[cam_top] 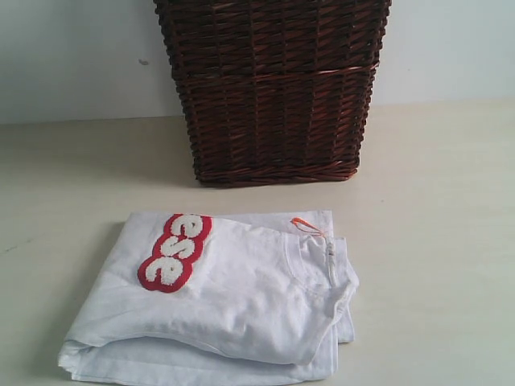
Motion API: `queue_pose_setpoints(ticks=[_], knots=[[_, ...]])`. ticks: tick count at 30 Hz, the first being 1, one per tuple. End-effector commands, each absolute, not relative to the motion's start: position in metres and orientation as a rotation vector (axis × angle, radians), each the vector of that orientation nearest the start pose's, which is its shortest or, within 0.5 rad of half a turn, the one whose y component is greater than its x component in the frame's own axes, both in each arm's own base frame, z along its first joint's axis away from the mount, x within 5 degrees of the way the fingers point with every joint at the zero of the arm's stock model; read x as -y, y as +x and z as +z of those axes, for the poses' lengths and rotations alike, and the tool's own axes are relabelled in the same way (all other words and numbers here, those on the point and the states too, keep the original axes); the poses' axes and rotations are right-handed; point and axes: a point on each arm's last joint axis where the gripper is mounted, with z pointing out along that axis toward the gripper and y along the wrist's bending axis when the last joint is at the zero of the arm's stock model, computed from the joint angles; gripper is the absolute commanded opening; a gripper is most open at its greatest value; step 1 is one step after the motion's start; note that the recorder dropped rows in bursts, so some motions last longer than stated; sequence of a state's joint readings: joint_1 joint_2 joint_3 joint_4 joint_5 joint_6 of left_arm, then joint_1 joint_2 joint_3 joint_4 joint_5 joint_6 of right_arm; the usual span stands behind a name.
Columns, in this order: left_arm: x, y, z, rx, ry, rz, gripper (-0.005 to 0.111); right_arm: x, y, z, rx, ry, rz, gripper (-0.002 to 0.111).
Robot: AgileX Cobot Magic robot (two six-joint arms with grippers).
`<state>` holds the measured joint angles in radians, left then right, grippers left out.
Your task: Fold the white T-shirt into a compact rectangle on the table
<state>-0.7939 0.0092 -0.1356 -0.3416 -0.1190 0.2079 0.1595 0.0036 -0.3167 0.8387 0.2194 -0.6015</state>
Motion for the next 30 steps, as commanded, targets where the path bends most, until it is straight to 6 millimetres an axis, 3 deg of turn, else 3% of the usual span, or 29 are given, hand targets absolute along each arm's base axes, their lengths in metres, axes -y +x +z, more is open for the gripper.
queue_pose_setpoints(ticks=[1,19,22,30], knots=[[0.031,0.039,0.252,-1.242,0.345,-0.784,0.0,-0.019,0.03,0.289,-1.366,-0.082,0.428,0.0],[0.033,0.039,0.245,-1.282,0.372,-0.779,0.0,-0.021,0.03,0.286,-1.395,-0.106,0.441,0.0],[0.033,0.042,0.237,-1.261,0.451,-0.592,0.0,-0.021,0.03,0.286,-1.395,-0.106,0.441,0.0],[0.019,0.054,0.217,-1.437,0.226,-0.302,0.0,-0.021,0.03,0.286,-1.395,-0.106,0.44,0.0]])
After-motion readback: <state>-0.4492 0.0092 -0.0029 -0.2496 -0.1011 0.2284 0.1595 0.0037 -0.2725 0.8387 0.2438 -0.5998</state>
